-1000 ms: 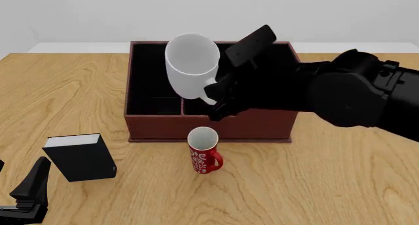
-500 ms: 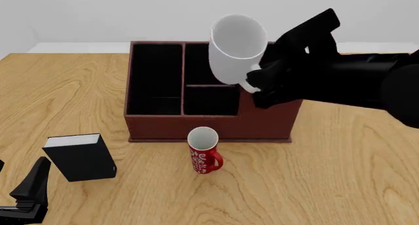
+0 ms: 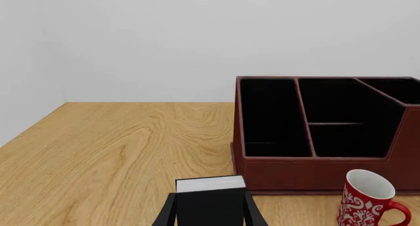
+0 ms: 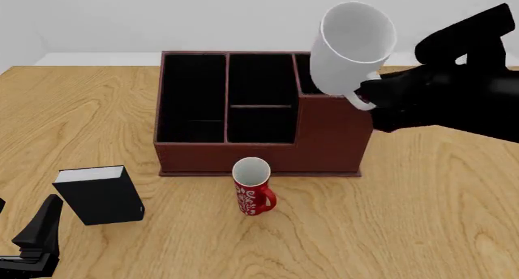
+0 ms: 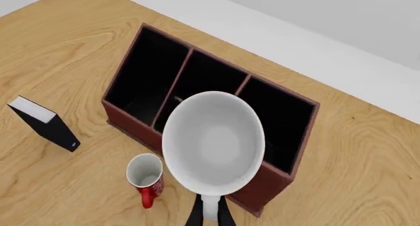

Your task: Pick up the white mug and place it to the right of the caddy.

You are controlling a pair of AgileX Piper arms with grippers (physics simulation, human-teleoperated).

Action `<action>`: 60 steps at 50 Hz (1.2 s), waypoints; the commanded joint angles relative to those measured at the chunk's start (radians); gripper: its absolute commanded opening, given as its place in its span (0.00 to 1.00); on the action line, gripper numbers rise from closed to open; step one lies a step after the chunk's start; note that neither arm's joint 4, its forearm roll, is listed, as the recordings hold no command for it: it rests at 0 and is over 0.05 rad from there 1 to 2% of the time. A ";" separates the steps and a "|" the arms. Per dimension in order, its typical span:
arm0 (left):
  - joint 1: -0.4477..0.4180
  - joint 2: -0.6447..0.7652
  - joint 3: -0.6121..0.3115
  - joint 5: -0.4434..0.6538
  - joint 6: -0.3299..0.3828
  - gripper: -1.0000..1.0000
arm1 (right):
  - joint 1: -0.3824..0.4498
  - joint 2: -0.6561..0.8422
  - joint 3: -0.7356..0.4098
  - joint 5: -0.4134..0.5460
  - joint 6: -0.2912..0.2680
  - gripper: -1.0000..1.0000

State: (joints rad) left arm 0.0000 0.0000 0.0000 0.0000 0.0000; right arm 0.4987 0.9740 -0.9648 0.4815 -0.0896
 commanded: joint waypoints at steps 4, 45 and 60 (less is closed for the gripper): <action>0.000 0.000 0.000 0.000 0.000 1.00 | -0.085 -0.118 0.033 0.049 0.019 0.00; 0.000 0.000 0.000 0.000 0.000 1.00 | -0.329 -0.361 0.065 0.181 0.067 0.00; 0.000 0.000 0.000 0.000 0.000 1.00 | -0.387 -0.339 0.078 0.145 0.098 0.00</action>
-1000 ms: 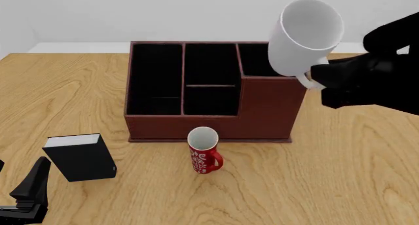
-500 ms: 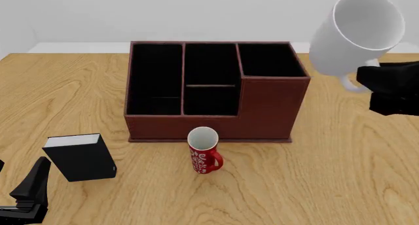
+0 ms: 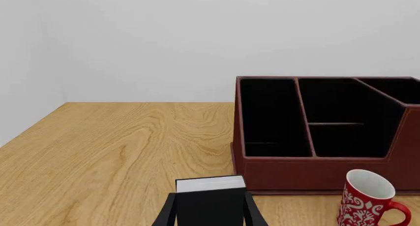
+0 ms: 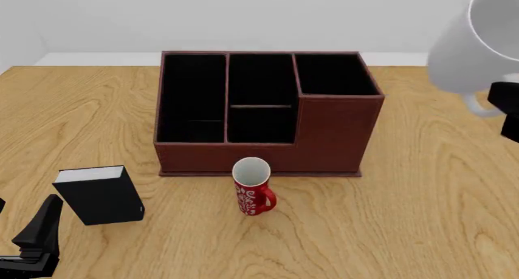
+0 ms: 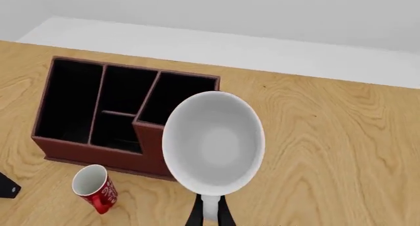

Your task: Pick up the white mug and place it to the right of the caddy.

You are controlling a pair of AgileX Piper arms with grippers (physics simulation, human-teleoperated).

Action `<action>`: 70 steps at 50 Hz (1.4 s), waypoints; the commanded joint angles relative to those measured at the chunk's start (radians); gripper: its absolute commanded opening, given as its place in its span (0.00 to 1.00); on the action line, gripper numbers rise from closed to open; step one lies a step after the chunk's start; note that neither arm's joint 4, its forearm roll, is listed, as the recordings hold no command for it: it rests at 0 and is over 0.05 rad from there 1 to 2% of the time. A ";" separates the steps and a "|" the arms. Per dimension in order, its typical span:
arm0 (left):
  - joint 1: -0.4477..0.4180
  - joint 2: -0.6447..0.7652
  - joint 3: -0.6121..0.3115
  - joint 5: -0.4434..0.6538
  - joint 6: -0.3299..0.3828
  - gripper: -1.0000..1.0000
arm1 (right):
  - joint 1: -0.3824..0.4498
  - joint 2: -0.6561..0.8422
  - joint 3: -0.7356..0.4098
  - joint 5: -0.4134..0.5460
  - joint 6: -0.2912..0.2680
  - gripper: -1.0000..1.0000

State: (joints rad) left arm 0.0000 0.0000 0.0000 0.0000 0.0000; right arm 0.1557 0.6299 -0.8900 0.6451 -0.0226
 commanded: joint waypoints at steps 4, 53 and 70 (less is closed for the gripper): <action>0.000 0.000 0.000 0.000 0.000 1.00 | -0.048 0.023 0.003 -0.033 0.034 0.00; 0.000 0.000 0.000 0.000 0.000 1.00 | -0.153 0.374 -0.084 -0.195 0.094 0.00; 0.000 0.000 0.000 0.000 0.000 1.00 | -0.162 0.454 -0.108 -0.211 0.089 0.00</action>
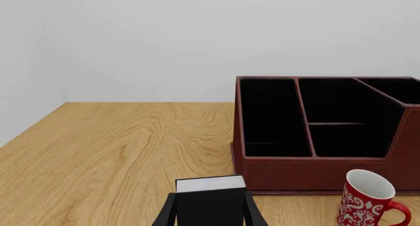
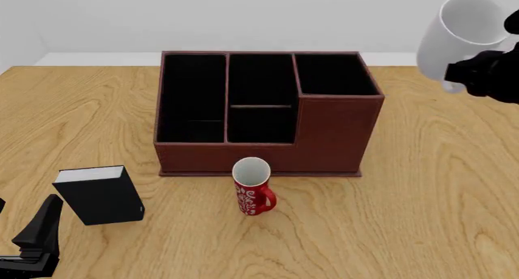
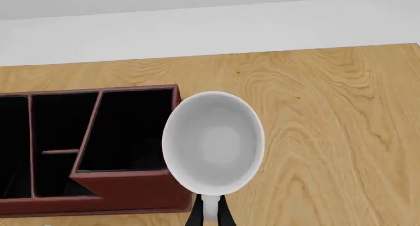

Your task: Pick up the white mug and place it to the right of the caddy.

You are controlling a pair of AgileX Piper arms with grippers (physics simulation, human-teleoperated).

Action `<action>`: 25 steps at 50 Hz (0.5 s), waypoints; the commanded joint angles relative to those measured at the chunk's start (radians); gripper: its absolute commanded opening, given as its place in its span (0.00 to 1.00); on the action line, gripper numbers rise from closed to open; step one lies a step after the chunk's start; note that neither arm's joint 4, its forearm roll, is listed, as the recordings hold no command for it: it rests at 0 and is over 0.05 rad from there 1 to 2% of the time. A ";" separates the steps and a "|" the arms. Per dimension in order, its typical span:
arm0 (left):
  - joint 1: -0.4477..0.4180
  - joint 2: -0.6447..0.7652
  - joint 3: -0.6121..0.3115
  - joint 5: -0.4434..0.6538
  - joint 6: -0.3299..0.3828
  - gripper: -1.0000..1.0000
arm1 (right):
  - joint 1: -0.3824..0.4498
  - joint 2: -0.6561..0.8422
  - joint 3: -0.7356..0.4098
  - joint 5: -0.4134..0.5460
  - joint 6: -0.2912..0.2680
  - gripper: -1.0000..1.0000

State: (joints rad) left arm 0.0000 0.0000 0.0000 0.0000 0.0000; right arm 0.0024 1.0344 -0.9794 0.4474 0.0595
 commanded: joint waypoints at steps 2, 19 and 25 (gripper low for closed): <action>0.000 0.000 0.000 0.000 0.000 1.00 | -0.011 0.055 -0.021 -0.014 0.007 0.00; 0.000 0.000 0.000 0.000 0.000 1.00 | -0.018 0.099 -0.011 -0.035 0.005 0.00; 0.000 0.000 0.000 0.000 0.000 1.00 | -0.015 0.101 0.006 -0.052 0.017 0.00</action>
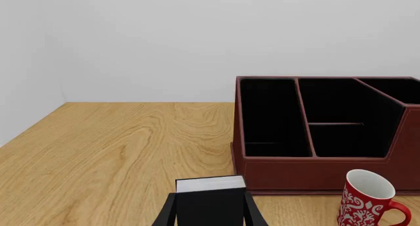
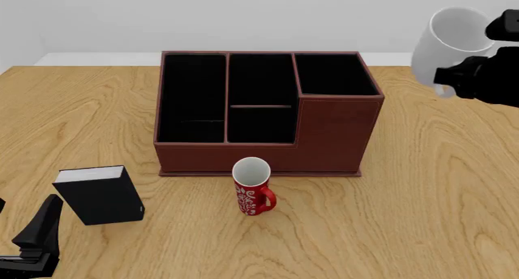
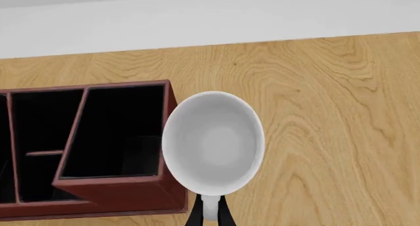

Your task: Pick up the white mug and place it to the right of the caddy.

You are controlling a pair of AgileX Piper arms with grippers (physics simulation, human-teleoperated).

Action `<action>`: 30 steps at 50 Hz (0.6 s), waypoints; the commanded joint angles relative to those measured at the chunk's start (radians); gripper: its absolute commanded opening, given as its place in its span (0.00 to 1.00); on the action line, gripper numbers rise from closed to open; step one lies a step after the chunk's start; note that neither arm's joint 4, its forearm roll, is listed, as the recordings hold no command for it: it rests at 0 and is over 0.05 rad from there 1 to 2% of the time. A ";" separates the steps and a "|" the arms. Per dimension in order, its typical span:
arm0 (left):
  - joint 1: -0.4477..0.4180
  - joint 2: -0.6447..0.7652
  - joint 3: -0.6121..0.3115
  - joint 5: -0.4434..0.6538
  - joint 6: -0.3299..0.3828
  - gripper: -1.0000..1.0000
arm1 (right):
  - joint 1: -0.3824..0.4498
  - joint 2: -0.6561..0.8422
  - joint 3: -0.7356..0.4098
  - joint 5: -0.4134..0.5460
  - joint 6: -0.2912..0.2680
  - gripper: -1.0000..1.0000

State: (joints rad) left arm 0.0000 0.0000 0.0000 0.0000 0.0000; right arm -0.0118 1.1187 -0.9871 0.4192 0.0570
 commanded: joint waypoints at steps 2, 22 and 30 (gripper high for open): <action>0.000 0.000 0.000 0.000 0.000 1.00 | -0.003 0.022 0.018 -0.029 0.021 0.00; 0.000 0.000 0.000 0.000 0.000 1.00 | -0.011 0.077 0.060 -0.091 0.046 0.00; 0.000 0.000 0.000 0.000 0.000 1.00 | -0.010 0.106 0.076 -0.111 0.045 0.00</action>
State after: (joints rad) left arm 0.0000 0.0000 0.0000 0.0000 0.0000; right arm -0.0220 1.1961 -0.9263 0.3360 0.0876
